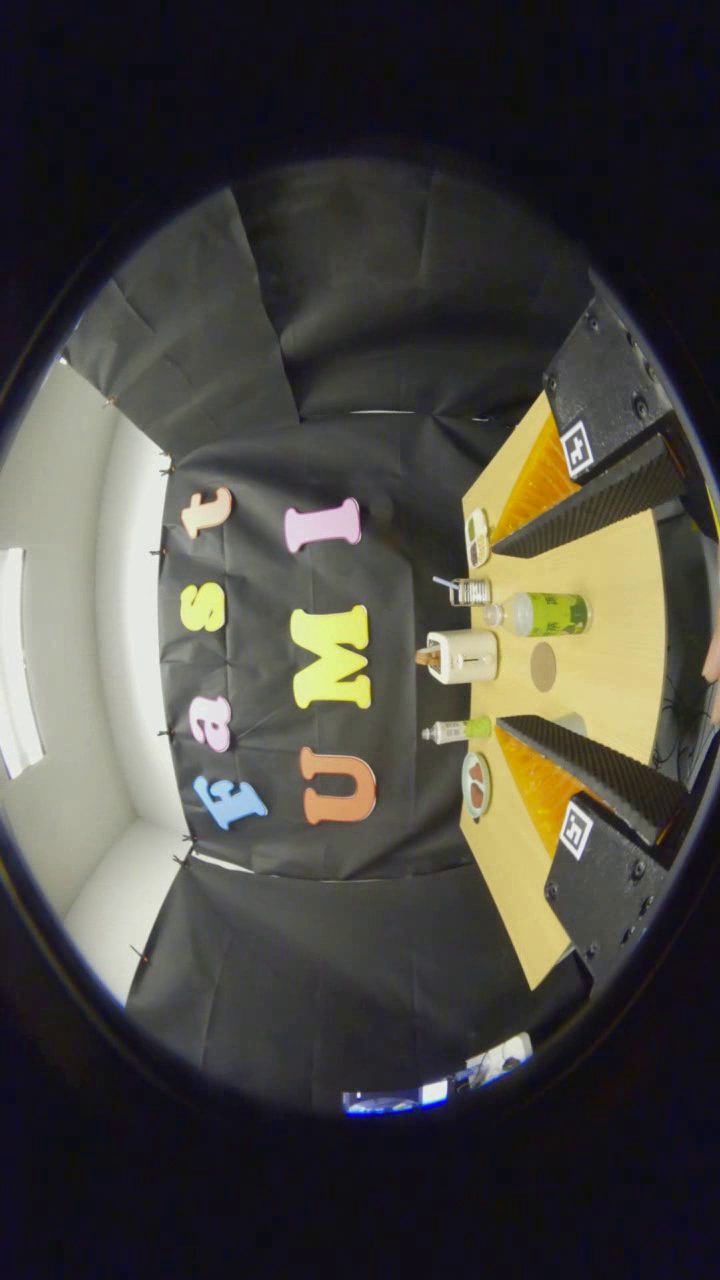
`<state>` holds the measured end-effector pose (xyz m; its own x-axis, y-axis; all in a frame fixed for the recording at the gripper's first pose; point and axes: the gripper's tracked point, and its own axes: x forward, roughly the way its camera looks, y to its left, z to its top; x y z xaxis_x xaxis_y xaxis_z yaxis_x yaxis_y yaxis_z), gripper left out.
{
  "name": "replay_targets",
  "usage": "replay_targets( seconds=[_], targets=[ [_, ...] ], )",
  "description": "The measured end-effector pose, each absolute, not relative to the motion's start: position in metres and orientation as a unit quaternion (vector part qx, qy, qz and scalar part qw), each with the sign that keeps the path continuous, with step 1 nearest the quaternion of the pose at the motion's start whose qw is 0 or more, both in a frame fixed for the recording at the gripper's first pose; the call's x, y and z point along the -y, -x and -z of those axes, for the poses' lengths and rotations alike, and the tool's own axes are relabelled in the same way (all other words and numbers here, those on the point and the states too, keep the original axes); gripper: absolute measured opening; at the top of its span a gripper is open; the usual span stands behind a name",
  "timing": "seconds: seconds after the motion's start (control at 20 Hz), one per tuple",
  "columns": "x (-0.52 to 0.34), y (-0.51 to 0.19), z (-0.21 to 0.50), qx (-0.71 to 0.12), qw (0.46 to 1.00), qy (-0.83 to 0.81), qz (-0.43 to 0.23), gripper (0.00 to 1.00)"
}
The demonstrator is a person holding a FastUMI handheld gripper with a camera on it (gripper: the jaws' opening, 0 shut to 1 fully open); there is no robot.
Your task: Take the bottle from table, then pour the juice into the cup, finally place the bottle on the coaster
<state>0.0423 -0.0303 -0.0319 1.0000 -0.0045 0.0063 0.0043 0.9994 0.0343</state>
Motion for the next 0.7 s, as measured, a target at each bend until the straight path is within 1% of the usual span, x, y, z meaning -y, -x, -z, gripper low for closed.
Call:
replay_targets(
  seconds=[0.2,0.7],
  targets=[
    [0.042,-0.065,0.041,0.015,1.000,-0.024,0.006,1.00],
    [0.054,-0.147,0.092,-0.035,0.999,-0.011,0.002,1.00]
  ],
)
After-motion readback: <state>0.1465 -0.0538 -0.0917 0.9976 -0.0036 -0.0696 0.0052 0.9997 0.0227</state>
